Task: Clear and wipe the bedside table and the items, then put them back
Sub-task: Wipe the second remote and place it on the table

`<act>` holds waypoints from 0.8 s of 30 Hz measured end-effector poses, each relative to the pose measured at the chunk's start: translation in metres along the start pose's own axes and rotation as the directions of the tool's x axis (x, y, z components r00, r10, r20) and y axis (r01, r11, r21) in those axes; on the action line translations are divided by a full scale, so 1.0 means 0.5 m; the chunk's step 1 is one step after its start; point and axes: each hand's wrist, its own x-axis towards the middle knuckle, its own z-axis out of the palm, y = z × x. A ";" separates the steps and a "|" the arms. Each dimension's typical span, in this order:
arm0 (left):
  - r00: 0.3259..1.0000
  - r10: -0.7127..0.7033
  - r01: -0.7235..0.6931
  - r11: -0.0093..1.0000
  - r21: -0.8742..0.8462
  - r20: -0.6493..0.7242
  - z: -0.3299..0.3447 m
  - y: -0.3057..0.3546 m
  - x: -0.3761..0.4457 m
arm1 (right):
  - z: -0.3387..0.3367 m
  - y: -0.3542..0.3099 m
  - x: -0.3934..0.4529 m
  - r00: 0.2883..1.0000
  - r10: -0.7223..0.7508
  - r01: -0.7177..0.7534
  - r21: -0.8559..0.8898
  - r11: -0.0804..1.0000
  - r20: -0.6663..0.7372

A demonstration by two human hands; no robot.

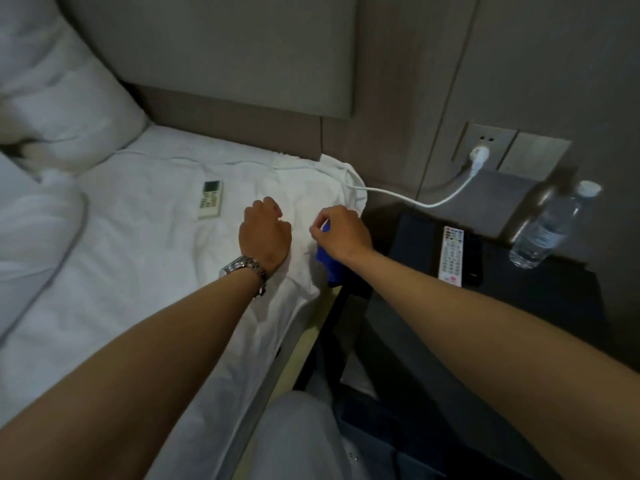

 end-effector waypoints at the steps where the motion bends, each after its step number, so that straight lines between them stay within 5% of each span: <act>1: 0.999 -0.011 0.012 0.999 0.032 -0.041 -0.003 -0.015 0.010 | 0.021 -0.014 0.008 1.000 -0.014 0.014 0.014 1.000 0.009; 11: 0.968 -0.212 0.232 0.958 0.165 -0.135 0.018 -0.165 0.115 | 0.173 -0.111 0.061 0.965 -0.206 0.214 -0.032 0.976 0.161; 24: 0.915 -0.326 0.374 0.906 0.199 -0.237 0.062 -0.229 0.135 | 0.219 -0.108 0.099 0.970 -0.146 0.166 -0.091 0.982 0.194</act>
